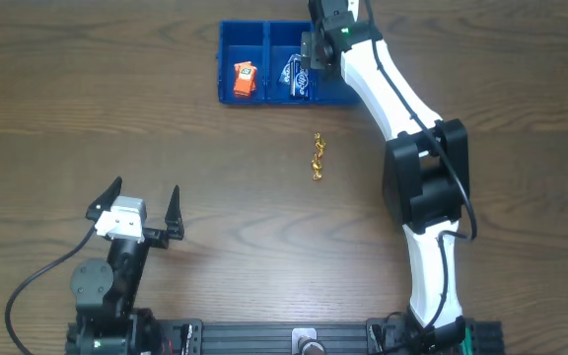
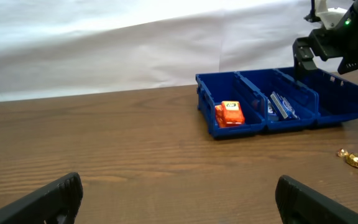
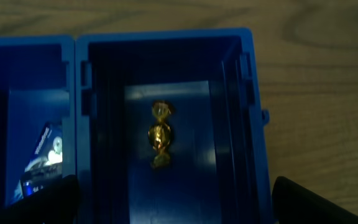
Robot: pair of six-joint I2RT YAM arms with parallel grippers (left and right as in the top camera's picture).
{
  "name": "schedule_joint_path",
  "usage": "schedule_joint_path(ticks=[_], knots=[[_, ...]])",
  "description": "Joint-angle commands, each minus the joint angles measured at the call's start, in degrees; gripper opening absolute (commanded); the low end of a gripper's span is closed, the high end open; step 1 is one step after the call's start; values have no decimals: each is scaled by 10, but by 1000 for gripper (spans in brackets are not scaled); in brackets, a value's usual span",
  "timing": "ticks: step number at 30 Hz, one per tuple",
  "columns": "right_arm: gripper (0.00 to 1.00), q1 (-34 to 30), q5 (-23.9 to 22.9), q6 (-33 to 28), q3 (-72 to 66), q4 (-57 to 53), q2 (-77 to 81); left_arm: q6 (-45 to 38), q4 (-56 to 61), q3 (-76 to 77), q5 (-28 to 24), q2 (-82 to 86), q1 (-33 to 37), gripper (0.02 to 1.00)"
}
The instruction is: Sort Candies Into Trays
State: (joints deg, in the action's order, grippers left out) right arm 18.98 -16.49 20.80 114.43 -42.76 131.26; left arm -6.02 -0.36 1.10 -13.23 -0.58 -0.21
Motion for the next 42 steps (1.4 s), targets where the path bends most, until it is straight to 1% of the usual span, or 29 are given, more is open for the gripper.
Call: schedule_joint_path(ticks=[1, 5, 7, 12, 14, 15, 19, 23, 25, 28, 30, 33, 42], knots=[[1000, -7, 27, 2, 0, -30, -66, 2, -27, -8, -14, 4, 2, 998], [1000, -7, 50, 6, 0, -82, -114, 2, -27, -8, -14, 4, 2, 998], [998, -6, 73, 6, 0, -128, -136, 2, -27, -8, -14, 4, 2, 998], [1000, -3, 154, 34, -4, -288, -152, 2, -27, -8, -14, 4, 2, 998], [1000, 9, 193, 34, -41, -306, -152, 2, -27, -8, -14, 4, 2, 998], [1000, 15, 199, 35, -58, -303, -152, 2, -27, -8, -14, 4, 2, 998], [1000, 43, 208, 70, -143, -262, -152, 2, -27, -8, -14, 4, 2, 998], [1000, 68, 233, 82, -204, -229, -152, 2, -27, -8, -14, 4, 2, 998], [1000, 85, 231, 95, -228, -222, -152, 2, -27, -8, -14, 4, 2, 998], [1000, 104, 230, 98, -248, -215, -152, 2, -27, -8, -14, 4, 2, 998], [1000, 108, 225, 103, -257, -210, -152, 2, -27, -8, -14, 4, 2, 998], [1000, 109, 200, 124, -268, -206, -152, 2, -27, -8, -14, 4, 2, 996], [1000, 100, 200, 123, -309, -159, -152, 2, -27, -8, -14, 4, 2, 996]])
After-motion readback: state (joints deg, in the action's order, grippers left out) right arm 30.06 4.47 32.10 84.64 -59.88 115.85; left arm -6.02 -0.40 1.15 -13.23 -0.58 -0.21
